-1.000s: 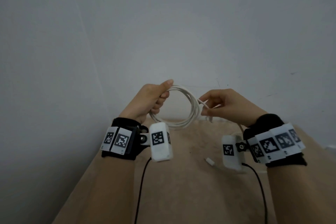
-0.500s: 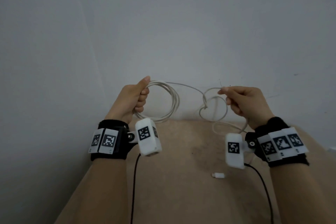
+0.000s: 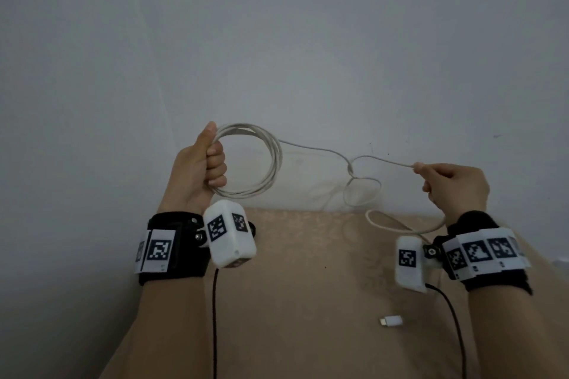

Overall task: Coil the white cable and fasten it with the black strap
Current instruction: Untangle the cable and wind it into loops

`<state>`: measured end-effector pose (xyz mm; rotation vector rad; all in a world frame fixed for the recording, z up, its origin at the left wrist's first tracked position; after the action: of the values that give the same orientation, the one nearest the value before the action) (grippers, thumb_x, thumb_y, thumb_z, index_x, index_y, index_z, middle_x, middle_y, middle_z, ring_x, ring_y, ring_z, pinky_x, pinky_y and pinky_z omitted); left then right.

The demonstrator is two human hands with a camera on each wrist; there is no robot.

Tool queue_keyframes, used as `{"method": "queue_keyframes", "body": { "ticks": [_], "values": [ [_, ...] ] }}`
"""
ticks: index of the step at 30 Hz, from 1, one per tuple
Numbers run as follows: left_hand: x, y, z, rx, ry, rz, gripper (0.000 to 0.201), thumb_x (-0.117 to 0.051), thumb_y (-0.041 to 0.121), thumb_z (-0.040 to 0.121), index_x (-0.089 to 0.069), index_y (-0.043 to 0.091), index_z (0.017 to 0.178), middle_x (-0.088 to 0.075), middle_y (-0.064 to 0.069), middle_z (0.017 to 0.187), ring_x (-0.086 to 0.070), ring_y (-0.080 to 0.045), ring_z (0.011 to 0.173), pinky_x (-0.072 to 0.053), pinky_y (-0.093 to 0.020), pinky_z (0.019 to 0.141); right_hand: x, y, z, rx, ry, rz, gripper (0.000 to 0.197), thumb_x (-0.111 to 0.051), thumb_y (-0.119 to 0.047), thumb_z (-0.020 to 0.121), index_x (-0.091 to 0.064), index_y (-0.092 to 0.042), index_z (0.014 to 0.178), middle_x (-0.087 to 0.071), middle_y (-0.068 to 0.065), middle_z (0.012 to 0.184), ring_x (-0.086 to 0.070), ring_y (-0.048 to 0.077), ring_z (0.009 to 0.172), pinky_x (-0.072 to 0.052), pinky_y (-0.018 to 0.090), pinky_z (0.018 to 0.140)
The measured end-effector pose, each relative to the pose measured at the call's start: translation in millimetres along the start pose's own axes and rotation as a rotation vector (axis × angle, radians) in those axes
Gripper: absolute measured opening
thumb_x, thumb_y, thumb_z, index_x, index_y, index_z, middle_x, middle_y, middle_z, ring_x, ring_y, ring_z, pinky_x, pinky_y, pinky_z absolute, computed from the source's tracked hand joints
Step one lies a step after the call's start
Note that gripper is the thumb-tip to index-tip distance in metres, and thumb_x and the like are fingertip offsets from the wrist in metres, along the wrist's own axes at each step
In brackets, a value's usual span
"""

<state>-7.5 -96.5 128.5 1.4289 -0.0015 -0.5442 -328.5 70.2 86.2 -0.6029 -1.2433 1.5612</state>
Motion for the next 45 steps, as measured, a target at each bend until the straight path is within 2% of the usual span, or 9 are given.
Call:
{"method": "queue_keyframes", "body": {
  "ticks": [6, 10, 13, 18, 24, 27, 31, 37, 45],
  "values": [
    [-24, -10, -2, 0.007, -0.114, 0.206, 0.046, -0.050, 0.044, 0.095, -0.033, 0.022, 0.058, -0.022, 0.011, 0.044, -0.015, -0.005, 0.036, -0.013, -0.018, 0.037, -18, 1, -7, 0.029, -0.153, -0.229, 0.018, -0.062, -0.028, 0.089, -0.072, -0.013, 0.086, -0.068, -0.001, 0.069, -0.059, 0.019, 0.057, -0.046, 0.029, 0.066],
    [-41, -26, -1, 0.037, -0.131, 0.310, 0.046, -0.051, 0.043, 0.095, -0.035, 0.022, 0.057, -0.024, 0.010, 0.046, -0.016, -0.006, 0.038, -0.014, -0.019, 0.039, -20, -2, -4, 0.163, -0.108, -0.472, 0.026, -0.066, -0.025, 0.086, -0.068, -0.016, 0.110, -0.064, 0.011, 0.113, -0.056, 0.032, 0.109, -0.046, 0.038, 0.089],
    [-44, -29, 1, 0.032, -0.102, 0.312, 0.046, -0.051, 0.041, 0.095, -0.035, 0.021, 0.058, -0.025, 0.011, 0.044, -0.017, -0.006, 0.037, -0.014, -0.020, 0.040, -15, -28, -9, 0.342, -0.024, -0.295, 0.014, -0.066, -0.020, 0.085, -0.070, -0.016, 0.098, -0.067, 0.005, 0.098, -0.061, 0.017, 0.091, -0.045, 0.024, 0.080],
    [-43, -29, 2, 0.009, -0.058, 0.252, 0.046, -0.051, 0.043, 0.095, -0.036, 0.021, 0.058, -0.025, 0.011, 0.043, -0.016, -0.006, 0.038, -0.015, -0.020, 0.039, -54, -27, -31, -0.034, -0.539, -0.103, 0.024, -0.057, -0.013, 0.091, -0.069, 0.001, 0.075, -0.071, 0.010, 0.068, -0.067, 0.017, 0.060, -0.056, 0.027, 0.059],
    [-54, -35, 0, 0.013, -0.125, 0.278, 0.046, -0.050, 0.042, 0.096, -0.035, 0.021, 0.058, -0.025, 0.012, 0.043, -0.016, -0.006, 0.038, -0.013, -0.022, 0.041, -98, 6, -53, -0.071, -0.744, -0.254, 0.037, -0.050, -0.002, 0.091, -0.056, -0.009, 0.127, -0.057, 0.012, 0.129, -0.056, 0.023, 0.109, -0.044, 0.024, 0.082],
    [-54, -38, 2, 0.014, -0.128, 0.291, 0.045, -0.050, 0.042, 0.095, -0.035, 0.021, 0.058, -0.025, 0.011, 0.044, -0.017, -0.006, 0.038, -0.013, -0.023, 0.043, -100, 11, -57, -0.081, -0.809, -0.063, 0.030, -0.052, 0.006, 0.090, -0.064, -0.004, 0.116, -0.064, 0.016, 0.119, -0.059, 0.013, 0.088, -0.047, 0.014, 0.069],
    [-48, -40, 5, 0.025, -0.101, 0.337, 0.045, -0.051, 0.042, 0.095, -0.036, 0.021, 0.058, -0.026, 0.011, 0.044, -0.017, -0.007, 0.038, -0.014, -0.021, 0.042, -90, 0, -49, -0.019, -0.749, 0.092, 0.016, -0.056, -0.001, 0.092, -0.070, -0.010, 0.092, -0.069, 0.011, 0.102, -0.061, 0.021, 0.099, -0.050, 0.030, 0.089],
    [-38, -39, 7, -0.015, -0.012, 0.437, 0.046, -0.052, 0.043, 0.094, -0.041, 0.019, 0.057, -0.029, 0.009, 0.045, -0.020, -0.007, 0.038, -0.017, -0.019, 0.038, -66, -35, -43, 0.140, -0.717, 0.406, 0.012, -0.062, -0.013, 0.088, -0.073, -0.009, 0.089, -0.075, 0.004, 0.100, -0.066, 0.014, 0.105, -0.050, 0.023, 0.094],
    [-50, -31, 3, -0.049, -0.071, 0.375, 0.044, -0.051, 0.045, 0.094, -0.038, 0.021, 0.059, -0.027, 0.011, 0.044, -0.019, -0.007, 0.038, -0.017, -0.019, 0.039, -76, -49, -60, -0.073, -0.724, 0.934, 0.018, -0.071, -0.028, 0.065, -0.077, -0.015, 0.076, -0.060, 0.004, 0.064, -0.067, 0.019, 0.072, -0.055, 0.045, 0.088]
  ]
}}
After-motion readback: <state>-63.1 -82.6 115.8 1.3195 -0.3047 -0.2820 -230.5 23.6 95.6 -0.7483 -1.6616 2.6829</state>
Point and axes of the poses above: each hand's wrist, its own z-axis towards the middle knuckle, its own x-axis out of the back of the hand, y = z × x, the point moved 3 cm from there along z, towards the middle knuckle
